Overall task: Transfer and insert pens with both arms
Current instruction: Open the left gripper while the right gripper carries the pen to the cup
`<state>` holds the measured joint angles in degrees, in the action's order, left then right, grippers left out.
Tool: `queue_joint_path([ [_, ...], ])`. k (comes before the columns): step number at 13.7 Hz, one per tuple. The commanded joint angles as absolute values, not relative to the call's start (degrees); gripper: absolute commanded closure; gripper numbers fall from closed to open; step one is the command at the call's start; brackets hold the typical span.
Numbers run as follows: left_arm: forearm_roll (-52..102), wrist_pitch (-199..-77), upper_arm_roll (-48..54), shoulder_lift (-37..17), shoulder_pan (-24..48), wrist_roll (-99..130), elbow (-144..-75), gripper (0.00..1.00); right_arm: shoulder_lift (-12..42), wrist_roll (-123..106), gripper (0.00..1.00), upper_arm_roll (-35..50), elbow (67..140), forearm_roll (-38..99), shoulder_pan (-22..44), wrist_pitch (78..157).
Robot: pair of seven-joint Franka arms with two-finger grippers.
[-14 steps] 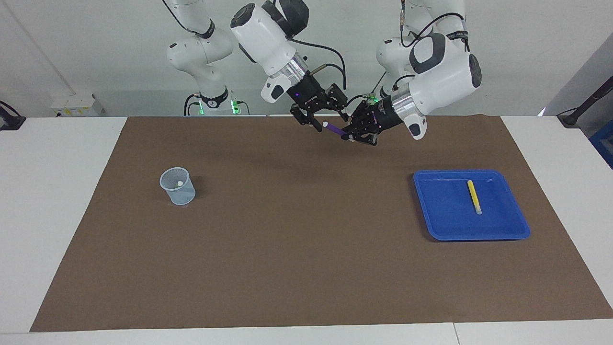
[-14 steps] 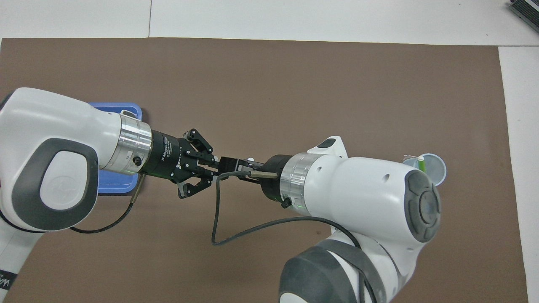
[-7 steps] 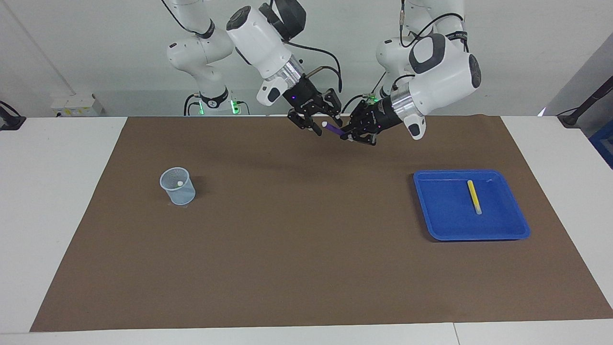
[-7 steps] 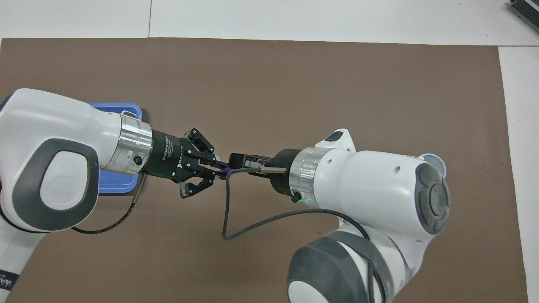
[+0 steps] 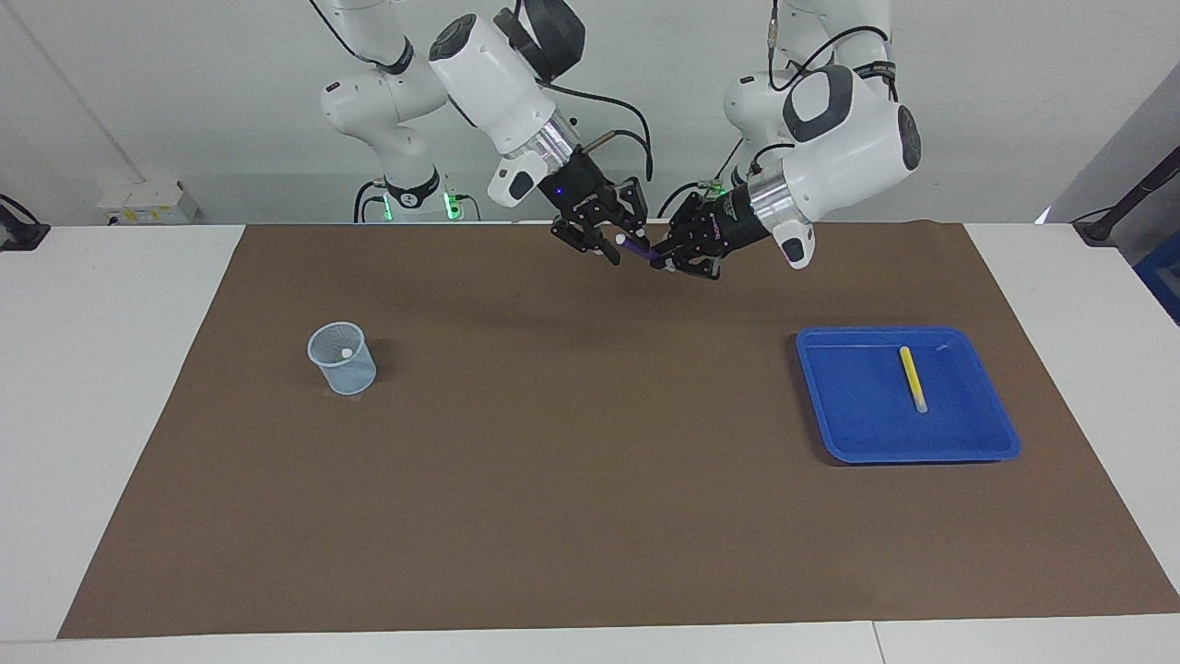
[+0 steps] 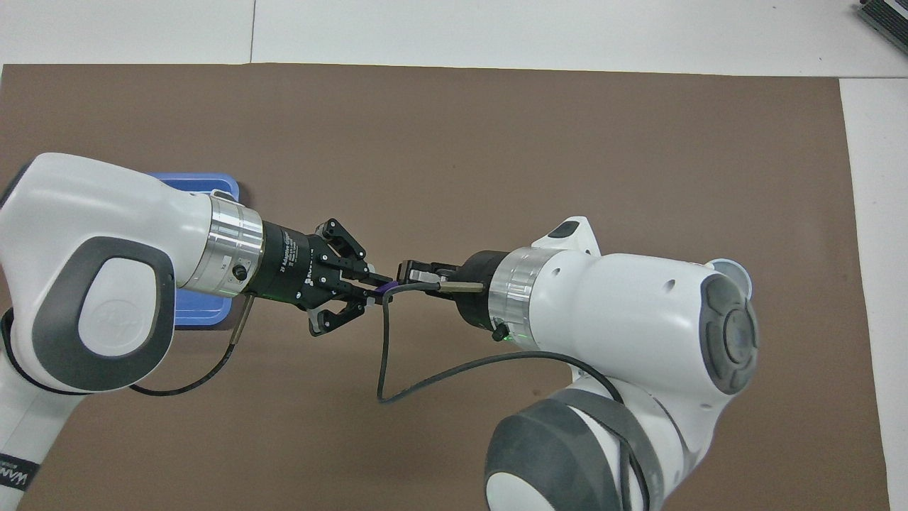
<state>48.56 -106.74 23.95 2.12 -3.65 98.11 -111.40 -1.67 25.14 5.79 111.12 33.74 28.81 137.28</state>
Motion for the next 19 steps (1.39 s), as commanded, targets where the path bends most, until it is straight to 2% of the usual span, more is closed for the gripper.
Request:
queue_joint_path([
  [1, 50.7, -108.3, 23.2, 4.6, -2.8, 99.0, -113.4, 1.00, -2.5, 24.3, 1.00, 6.2, 112.8, 33.0, 27.8, 136.8],
  [3, 50.9, -108.5, 23.2, 4.7, -2.8, 99.1, -113.5, 1.00, -2.5, 24.4, 1.00, 6.2, 112.9, 33.0, 27.8, 136.8],
  [4, 50.8, -109.1, 23.3, 4.7, -2.2, 98.6, -113.6, 0.80, -2.5, 24.4, 1.00, 6.2, 112.9, 33.0, 27.8, 136.7],
  [5, 50.8, -110.4, 23.2, 5.3, -1.3, 98.7, -113.8, 0.72, -2.5, 24.3, 1.00, 6.2, 112.9, 33.0, 27.7, 136.7],
  [6, 50.8, -111.8, 23.2, 5.9, -1.1, 99.0, -114.7, 0.56, -2.5, 24.2, 1.00, 6.2, 112.9, 33.0, 27.3, 136.5],
  [7, 50.8, -112.4, 23.3, 6.8, -1.1, 99.1, -115.4, 0.52, -2.5, 24.0, 1.00, 6.2, 112.9, 33.0, 26.9, 136.1],
  [9, 50.8, -112.5, 23.2, 7.5, -1.1, 99.1, -116.2, 0.51, -2.5, 22.9, 1.00, 5.8, 112.9, 32.6, 25.2, 133.7],
  [12, 50.5, -112.2, 23.2, 7.6, -1.2, 97.3, -116.2, 0.51, -2.5, 14.3, 1.00, 5.8, 112.5, 24.5, 19.8, 127.5],
  [16, 48.4, -110.0, 22.9, 8.8, -2.3, 82.1, -118.6, 0.51, -2.8, -2.1, 1.00, 5.7, 111.2, 11.1, 12.2, 117.2],
  [19, 41.5, -104.6, 22.9, 9.9, -3.8, 65.8, -119.4, 0.53, -2.9, -13.6, 1.00, 5.5, 110.5, 2.8, 5.6, 111.0],
])
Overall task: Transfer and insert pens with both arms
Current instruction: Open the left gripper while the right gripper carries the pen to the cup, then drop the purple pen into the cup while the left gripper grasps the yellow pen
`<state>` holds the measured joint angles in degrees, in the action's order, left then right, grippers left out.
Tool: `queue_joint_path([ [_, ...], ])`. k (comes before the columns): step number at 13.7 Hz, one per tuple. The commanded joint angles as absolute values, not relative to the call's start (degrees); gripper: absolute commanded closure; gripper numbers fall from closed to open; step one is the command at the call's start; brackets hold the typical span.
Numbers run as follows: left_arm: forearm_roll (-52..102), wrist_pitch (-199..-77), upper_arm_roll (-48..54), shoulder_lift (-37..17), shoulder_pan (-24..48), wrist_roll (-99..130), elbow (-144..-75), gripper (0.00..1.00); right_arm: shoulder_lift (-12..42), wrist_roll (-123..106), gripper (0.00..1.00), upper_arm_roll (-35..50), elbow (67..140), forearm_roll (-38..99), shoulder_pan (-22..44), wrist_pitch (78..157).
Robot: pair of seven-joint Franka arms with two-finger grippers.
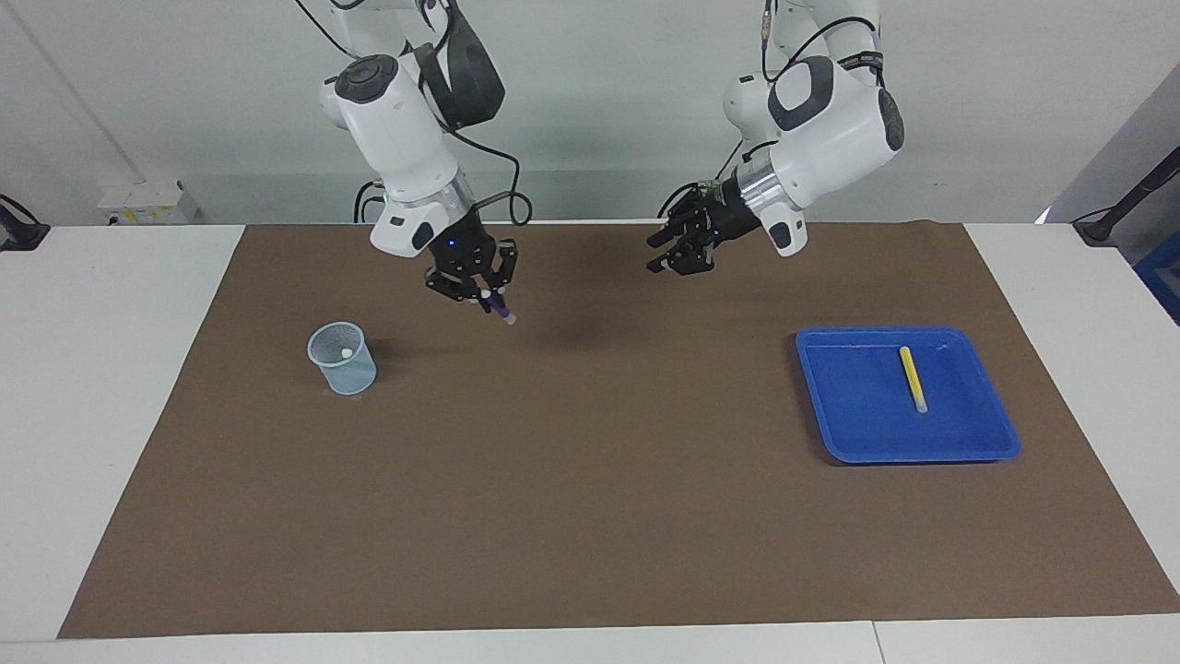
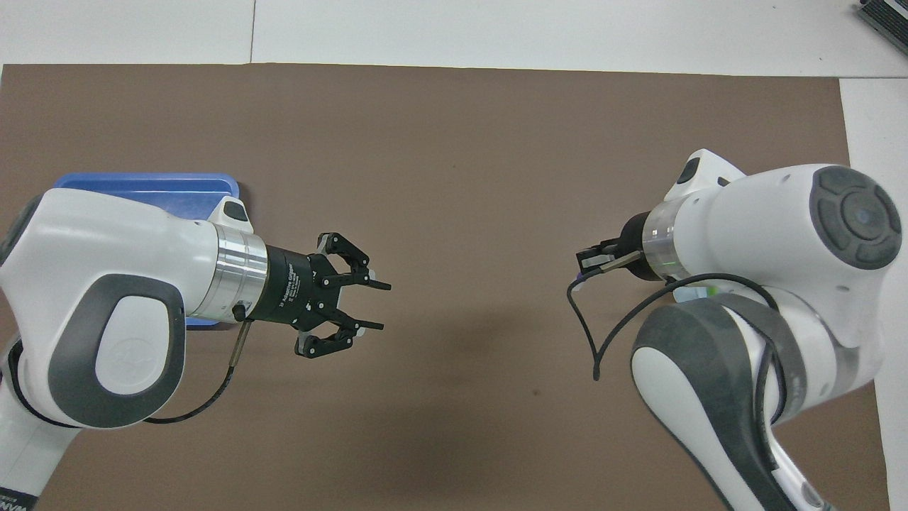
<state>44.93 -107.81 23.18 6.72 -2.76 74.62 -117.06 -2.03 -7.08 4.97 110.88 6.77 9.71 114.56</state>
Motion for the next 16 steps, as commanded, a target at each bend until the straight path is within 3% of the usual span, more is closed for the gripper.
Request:
queue_joint_path([
  [1, 38.5, -103.6, 22.8, 10.2, -4.0, 60.7, -119.7, 0.53, -2.9, -18.1, 1.00, 5.5, 109.1, 0.4, 3.9, 107.8],
  [4, 30.9, -101.3, 22.8, 10.4, -7.0, 46.3, -120.0, 0.53, -3.1, -27.3, 1.00, 5.5, 108.5, -9.7, 1.1, 105.3],
  [7, 24.2, -100.0, 22.8, 10.5, -11.9, 29.5, -120.0, 0.53, -3.7, -31.9, 1.00, 5.5, 110.5, -9.8, -2.6, 106.5],
  [10, 18.6, -100.1, 22.8, 10.5, -18.0, 14.9, -120.0, 0.53, -3.3, -31.5, 1.00, 5.5, 116.1, -9.8, -3.8, 115.0],
  [16, 8.1, -103.0, 22.8, 9.9, -26.8, -10.3, -119.8, 0.54, -1.5, -27.8, 1.00, 5.5, 119.3, -9.6, -4.0, 119.8],
])
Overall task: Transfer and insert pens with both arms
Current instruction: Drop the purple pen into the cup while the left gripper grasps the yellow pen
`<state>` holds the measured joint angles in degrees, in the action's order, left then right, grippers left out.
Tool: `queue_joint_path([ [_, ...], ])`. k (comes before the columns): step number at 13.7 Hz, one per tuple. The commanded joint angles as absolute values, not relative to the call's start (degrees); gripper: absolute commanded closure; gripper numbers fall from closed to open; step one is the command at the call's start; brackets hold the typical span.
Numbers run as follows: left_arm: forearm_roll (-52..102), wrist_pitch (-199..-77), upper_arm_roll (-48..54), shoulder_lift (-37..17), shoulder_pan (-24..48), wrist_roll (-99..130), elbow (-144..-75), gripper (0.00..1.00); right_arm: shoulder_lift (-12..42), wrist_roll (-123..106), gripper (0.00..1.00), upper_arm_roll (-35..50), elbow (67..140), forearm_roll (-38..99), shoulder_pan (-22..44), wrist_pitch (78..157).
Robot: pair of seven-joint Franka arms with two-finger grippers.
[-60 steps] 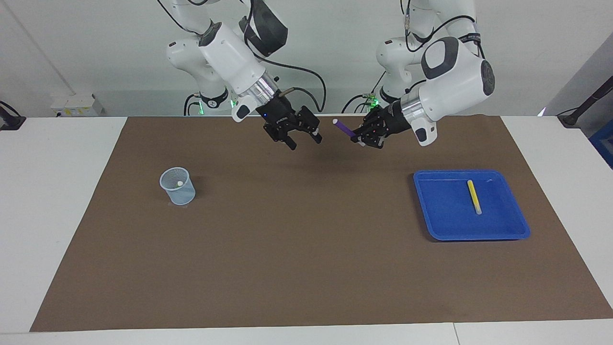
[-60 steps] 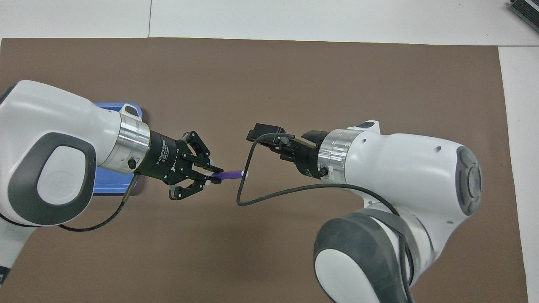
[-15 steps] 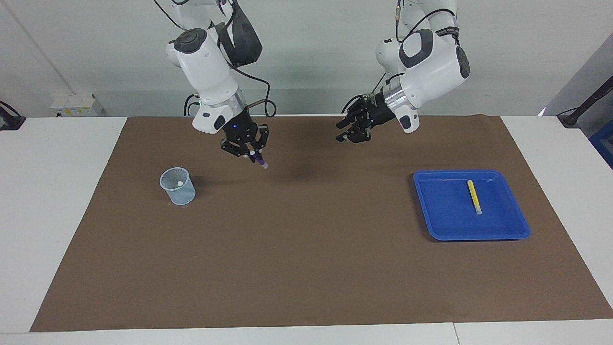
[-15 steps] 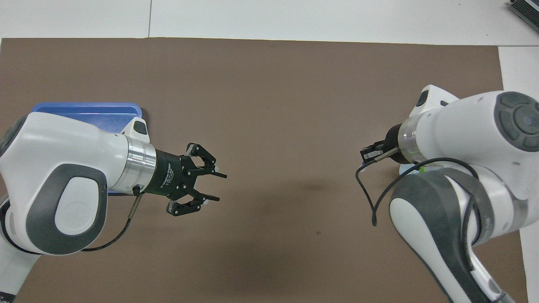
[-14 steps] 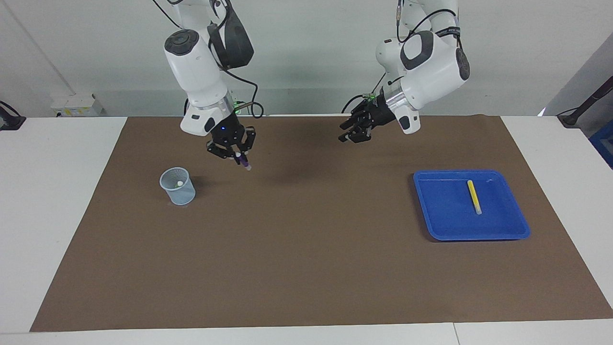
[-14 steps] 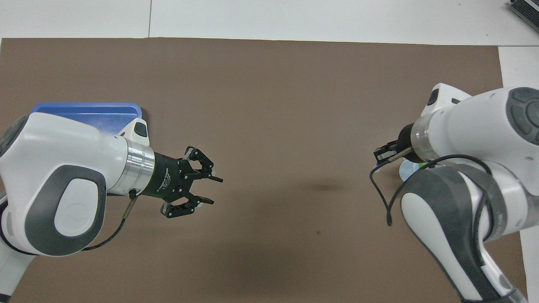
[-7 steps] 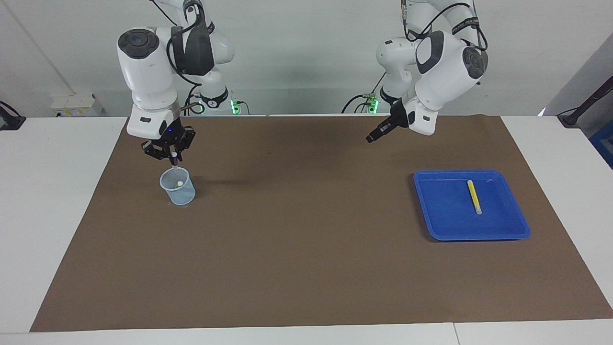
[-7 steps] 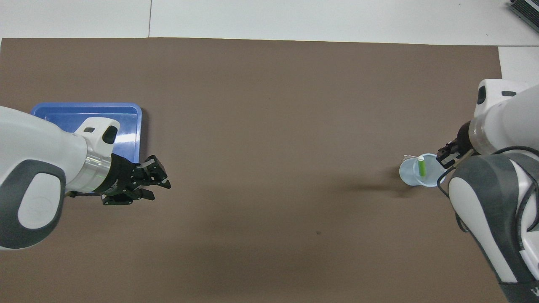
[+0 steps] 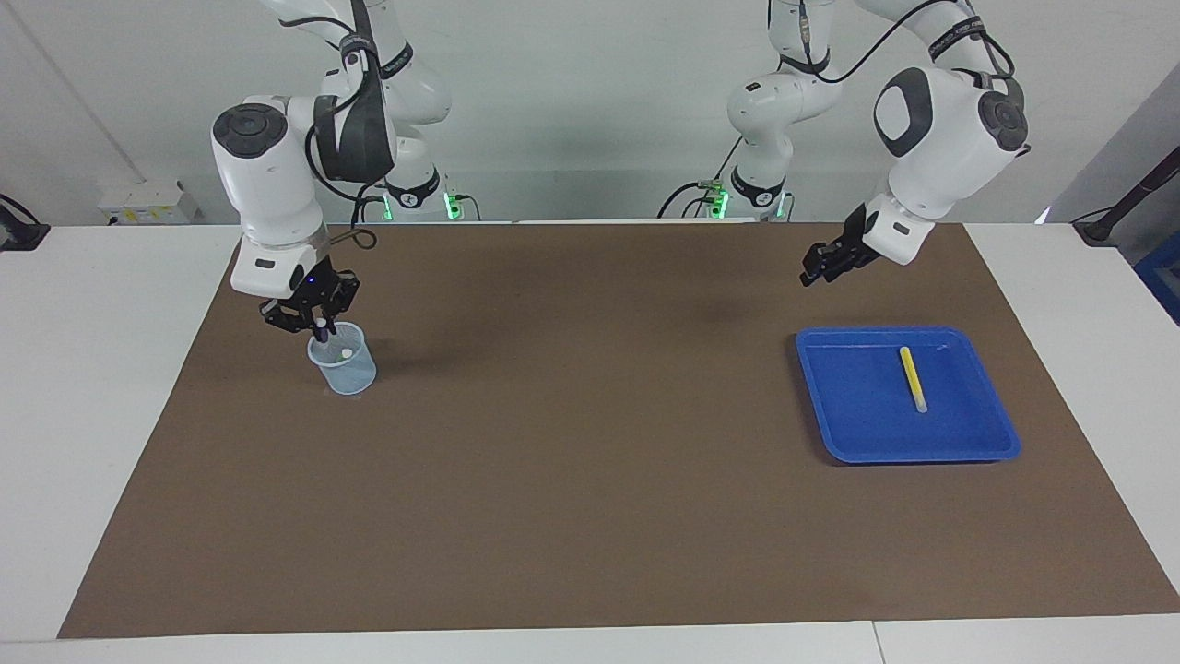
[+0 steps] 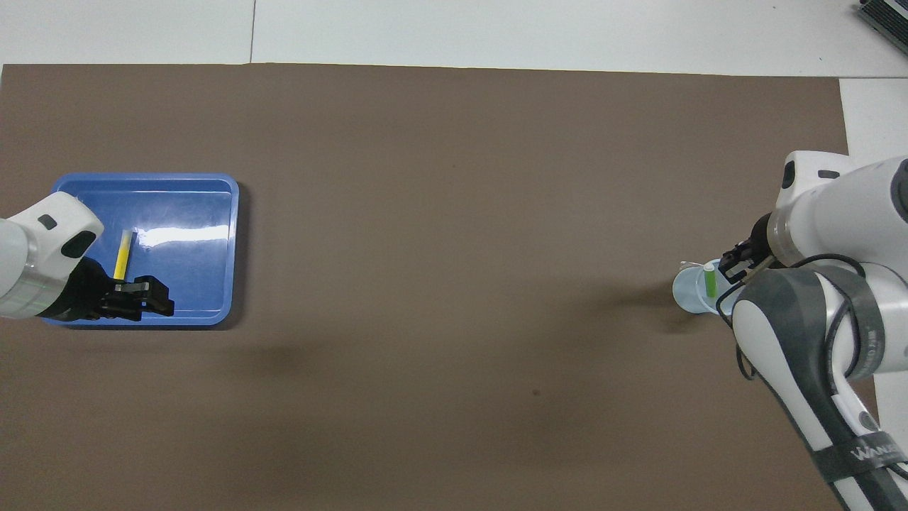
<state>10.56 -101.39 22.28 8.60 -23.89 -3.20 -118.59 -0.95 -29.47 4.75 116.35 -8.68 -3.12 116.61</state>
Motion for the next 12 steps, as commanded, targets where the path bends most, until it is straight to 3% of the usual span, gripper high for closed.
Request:
queue_joint_path([
  [1, 7.3, -104.5, 22.8, 9.6, -27.7, -12.5, -119.9, 0.54, -1.5, -27.9, 1.00, 5.5, 120.6, -9.6, -4.1, 121.2],
  [2, 6.7, -105.9, 22.8, 9.2, -28.9, -13.2, -120.1, 0.54, -1.5, -27.8, 1.00, 5.5, 121.6, -9.6, -4.3, 122.1],
  [4, 4.2, -109.1, 22.8, 7.0, -29.6, -14.8, -120.1, 0.53, -1.5, -27.8, 0.43, 5.5, 121.6, -9.6, -4.5, 122.4],
  [5, 3.2, -111.2, 22.8, 5.6, -30.8, -15.7, -120.1, 0.53, -1.5, -27.8, 0.27, 5.5, 121.6, -9.6, -4.5, 122.4],
  [6, 2.9, -113.2, 22.8, 4.2, -31.9, -16.4, -120.1, 0.53, -1.5, -27.9, 0.00, 5.5, 121.6, -9.6, -4.6, 122.4],
  [12, -0.4, -122.6, 22.8, -2.3, -33.7, -17.7, -120.1, 0.53, -1.0, -26.8, 0.00, 5.5, 120.3, -9.5, -3.9, 123.0],
])
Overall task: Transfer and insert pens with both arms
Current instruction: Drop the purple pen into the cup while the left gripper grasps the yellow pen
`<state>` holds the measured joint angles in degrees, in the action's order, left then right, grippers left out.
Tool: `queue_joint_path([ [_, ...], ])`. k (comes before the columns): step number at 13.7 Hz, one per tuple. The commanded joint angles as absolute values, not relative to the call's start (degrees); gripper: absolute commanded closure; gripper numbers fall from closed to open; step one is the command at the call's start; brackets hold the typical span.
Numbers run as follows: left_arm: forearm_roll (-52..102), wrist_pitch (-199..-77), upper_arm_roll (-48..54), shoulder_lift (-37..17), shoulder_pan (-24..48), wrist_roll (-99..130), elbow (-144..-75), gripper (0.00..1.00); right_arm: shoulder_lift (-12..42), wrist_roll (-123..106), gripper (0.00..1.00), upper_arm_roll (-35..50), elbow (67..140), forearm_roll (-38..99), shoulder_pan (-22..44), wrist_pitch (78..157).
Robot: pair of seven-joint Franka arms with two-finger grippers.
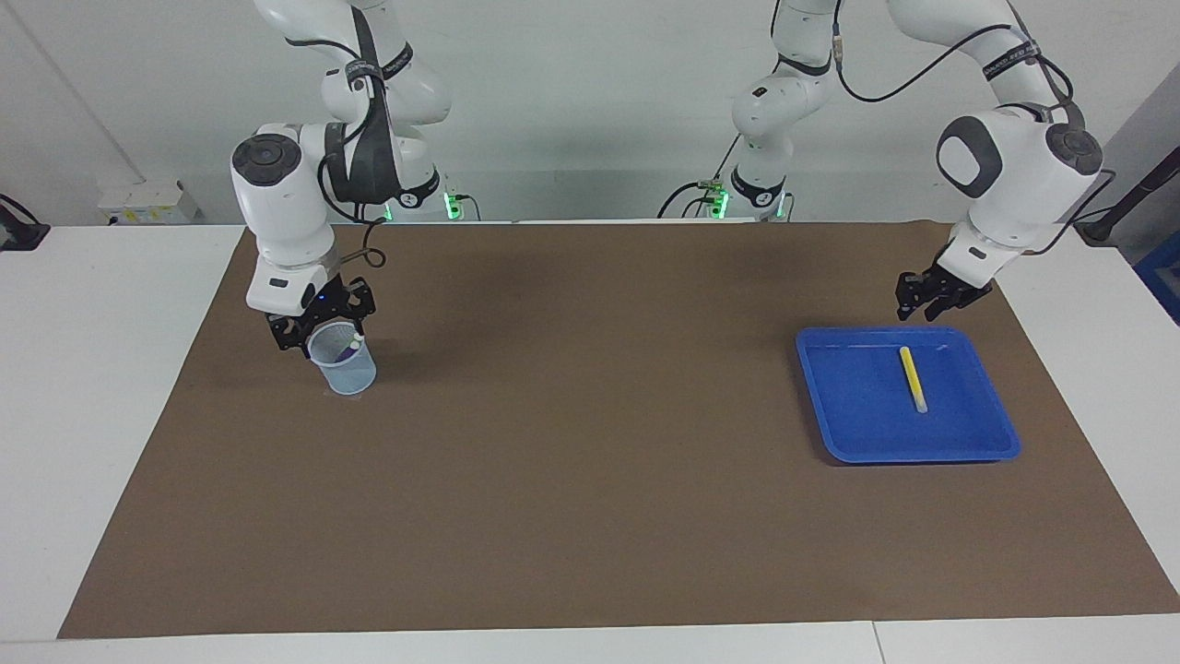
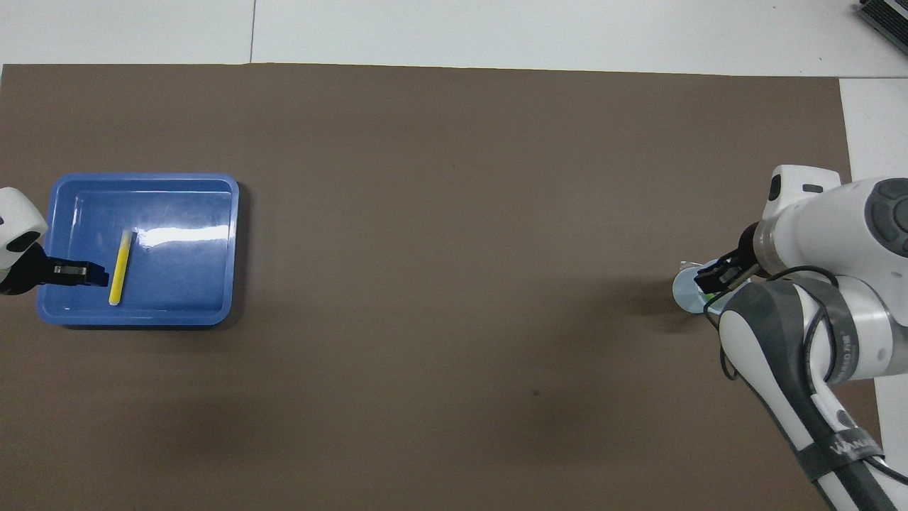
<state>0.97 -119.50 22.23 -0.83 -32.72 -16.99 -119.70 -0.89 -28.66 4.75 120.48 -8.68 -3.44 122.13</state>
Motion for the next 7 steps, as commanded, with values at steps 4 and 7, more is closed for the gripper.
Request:
queue_joint_path([
  [4, -3.0, -129.1, 22.7, -8.0, -34.2, -17.7, -119.7, 0.53, -0.4, -21.9, 0.00, 6.0, 118.9, -9.4, -2.2, 123.5],
  [7, -4.0, -133.7, 22.6, -11.6, -34.4, -17.6, -119.4, 0.53, -0.4, -21.6, 0.00, 5.9, 118.3, -1.7, -2.3, 121.6],
])
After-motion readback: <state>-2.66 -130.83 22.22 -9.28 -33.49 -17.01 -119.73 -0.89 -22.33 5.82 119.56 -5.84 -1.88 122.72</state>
